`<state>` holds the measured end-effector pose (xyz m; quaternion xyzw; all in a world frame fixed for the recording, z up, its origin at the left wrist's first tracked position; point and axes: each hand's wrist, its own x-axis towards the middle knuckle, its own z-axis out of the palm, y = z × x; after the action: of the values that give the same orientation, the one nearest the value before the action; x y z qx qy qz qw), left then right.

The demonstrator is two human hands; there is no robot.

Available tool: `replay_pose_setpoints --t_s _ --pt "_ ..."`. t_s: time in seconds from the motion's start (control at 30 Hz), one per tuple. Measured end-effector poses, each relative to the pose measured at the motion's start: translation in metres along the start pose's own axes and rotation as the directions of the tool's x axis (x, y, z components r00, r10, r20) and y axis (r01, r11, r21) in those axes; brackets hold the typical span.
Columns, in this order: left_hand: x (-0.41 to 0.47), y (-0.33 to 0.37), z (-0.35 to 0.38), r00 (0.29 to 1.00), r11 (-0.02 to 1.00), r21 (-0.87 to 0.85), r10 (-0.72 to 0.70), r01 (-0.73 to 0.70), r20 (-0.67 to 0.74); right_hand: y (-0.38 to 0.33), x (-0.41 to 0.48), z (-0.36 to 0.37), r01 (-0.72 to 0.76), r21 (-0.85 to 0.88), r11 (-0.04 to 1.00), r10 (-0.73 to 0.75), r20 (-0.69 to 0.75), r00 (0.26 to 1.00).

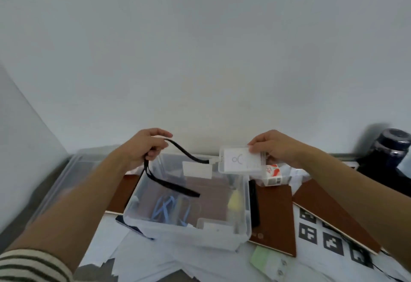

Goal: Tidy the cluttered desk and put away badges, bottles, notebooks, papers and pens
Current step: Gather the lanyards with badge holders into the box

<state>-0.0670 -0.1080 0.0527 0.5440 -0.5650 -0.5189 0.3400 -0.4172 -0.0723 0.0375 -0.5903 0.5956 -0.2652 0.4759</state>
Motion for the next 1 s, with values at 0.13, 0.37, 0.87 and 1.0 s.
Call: replay_pose_setpoints --t_s 0.13,0.37,0.87,1.0 --pt "0.001 -0.059 -0.01 0.989 0.965 0.254 -0.094 0.062 0.117 0.004 0.012 0.052 0.057 -0.332 0.941 -0.014 0.13 0.991" --pt "0.01 -0.108 0.012 0.944 0.477 0.851 -0.114 -0.221 0.309 0.026 0.032 0.134 0.1 -0.701 0.706 0.121 0.258 0.959" --pt "0.017 -0.139 0.031 0.846 0.154 0.92 -0.362 -0.361 0.393 0.061 0.033 0.188 0.12 -0.962 0.247 0.266 0.186 0.946" --pt "0.019 -0.124 0.03 0.872 0.14 0.91 -0.261 -0.389 0.413 0.053 0.023 0.182 0.092 -0.941 0.326 0.116 0.136 0.984"
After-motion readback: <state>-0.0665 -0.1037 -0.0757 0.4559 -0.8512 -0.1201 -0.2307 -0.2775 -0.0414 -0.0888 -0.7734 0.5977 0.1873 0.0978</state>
